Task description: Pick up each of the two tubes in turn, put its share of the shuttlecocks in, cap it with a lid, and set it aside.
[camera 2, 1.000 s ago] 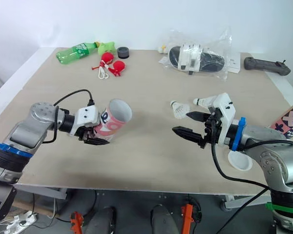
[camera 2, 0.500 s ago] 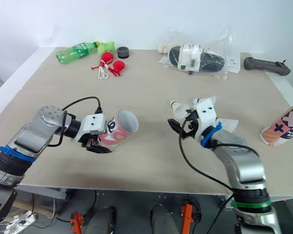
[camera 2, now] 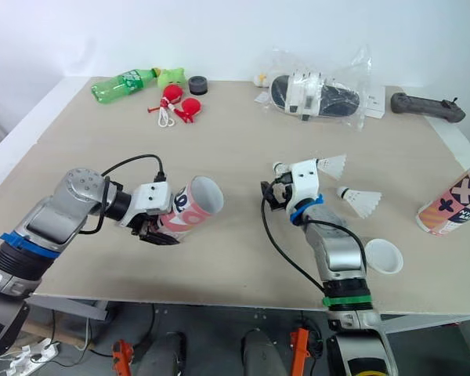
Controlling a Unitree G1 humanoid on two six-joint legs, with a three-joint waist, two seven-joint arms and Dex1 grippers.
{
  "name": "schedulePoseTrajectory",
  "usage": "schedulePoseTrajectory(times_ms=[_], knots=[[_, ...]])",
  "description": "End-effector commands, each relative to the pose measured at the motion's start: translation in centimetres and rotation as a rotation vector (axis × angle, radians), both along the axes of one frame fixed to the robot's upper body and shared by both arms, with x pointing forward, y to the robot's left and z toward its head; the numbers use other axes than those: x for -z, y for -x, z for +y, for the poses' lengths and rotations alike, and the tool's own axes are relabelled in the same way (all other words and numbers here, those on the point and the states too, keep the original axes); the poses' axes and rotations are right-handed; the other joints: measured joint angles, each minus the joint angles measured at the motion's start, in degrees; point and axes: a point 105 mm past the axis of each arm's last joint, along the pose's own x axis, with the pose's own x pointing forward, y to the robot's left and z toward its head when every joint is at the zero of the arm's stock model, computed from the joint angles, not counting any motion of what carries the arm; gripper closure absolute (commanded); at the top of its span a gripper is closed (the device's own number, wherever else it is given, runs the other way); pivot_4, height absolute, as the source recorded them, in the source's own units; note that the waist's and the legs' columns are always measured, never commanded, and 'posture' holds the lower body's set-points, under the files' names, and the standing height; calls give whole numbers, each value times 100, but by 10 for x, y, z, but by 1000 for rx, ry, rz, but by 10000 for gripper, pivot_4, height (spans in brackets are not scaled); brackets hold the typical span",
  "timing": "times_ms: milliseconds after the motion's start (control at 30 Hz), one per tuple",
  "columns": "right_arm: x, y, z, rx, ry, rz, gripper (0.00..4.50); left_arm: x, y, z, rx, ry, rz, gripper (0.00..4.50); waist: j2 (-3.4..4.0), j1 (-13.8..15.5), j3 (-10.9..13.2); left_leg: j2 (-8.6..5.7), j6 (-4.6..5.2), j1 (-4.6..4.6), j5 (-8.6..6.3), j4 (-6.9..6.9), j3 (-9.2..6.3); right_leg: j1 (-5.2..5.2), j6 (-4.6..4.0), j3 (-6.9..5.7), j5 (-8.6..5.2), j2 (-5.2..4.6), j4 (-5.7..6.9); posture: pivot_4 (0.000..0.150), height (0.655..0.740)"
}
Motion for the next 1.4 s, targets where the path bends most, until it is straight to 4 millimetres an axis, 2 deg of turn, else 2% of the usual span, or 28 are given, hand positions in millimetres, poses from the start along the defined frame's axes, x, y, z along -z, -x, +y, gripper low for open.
schedulePoseTrajectory(times_ms=[33,100,233,333,367,400,500,633,700,767,900,1033,1133,1400], knots=[[-10,-10,2,41,35,-66,2513,6,0,0,-10,-15,20,13448,0,4,0,0,0,1,1,0,0,0,-1,0,1,1,1,1500,7400],[-7,-14,2,52,42,-63,8044,6,0,0,-11,-14,22,13514,1,7,-1,1,1,2,2,0,0,1,0,0,1,1,3,1500,7400],[-2,-16,8,43,49,-68,28062,3,2,-5,-1,10,45,13514,2,5,-1,0,1,2,2,-1,0,1,0,0,0,1,4,1500,7400],[-3,-17,10,37,44,-80,39945,3,2,-4,-1,-4,39,13514,2,5,-1,1,1,2,2,-1,0,0,-1,0,0,1,5,1500,7400],[-7,-15,12,11,39,-102,40809,3,1,-4,0,-11,39,13514,2,5,-1,0,0,2,2,-1,0,1,0,0,0,1,5,1500,7400],[-11,-13,13,-8,36,-118,44427,3,1,-4,0,-14,39,13514,2,6,-1,0,0,2,2,-1,0,1,0,0,0,1,5,1500,7400],[-34,-1,19,-135,33,-198,44427,2,0,-5,4,-20,39,13514,2,8,-1,0,0,2,3,0,0,0,0,0,0,1,5,1500,7400],[-95,41,18,-453,70,-329,44427,1,-1,-7,14,-24,36,13514,24,28,12,-2,0,-7,3,3,0,-1,3,0,-1,-2,5,1500,7400],[-114,63,18,-606,122,-320,44427,1,-1,-7,17,-25,39,13514,25,31,12,-4,0,-8,2,5,0,0,2,1,-1,-4,5,1500,7400],[-126,81,18,-719,205,-292,44427,2,-1,-7,18,-27,40,13514,26,26,12,-1,1,-2,2,3,-1,2,2,-1,-3,-1,5,1500,7400],[-129,100,21,-839,357,-216,44427,3,-2,-7,17,-29,41,13514,30,23,11,5,3,7,2,6,-1,9,-1,-1,-2,6,6,1500,7400],[-114,112,41,-945,489,-162,44427,3,-3,-8,15,-26,40,13514,32,15,11,5,3,12,3,15,1,13,-2,2,2,7,7,1500,7400],[-102,115,60,-989,524,-148,44427,3,-3,-9,15,-23,40,13514,32,23,11,5,3,8,3,23,1,11,2,3,4,6,8,1500,7400],[-89,119,82,-1030,520,-156,44427,1,-2,-9,14,-18,40,13514,31,32,11,4,3,-6,3,39,1,7,7,2,3,4,8,1500,7400]])
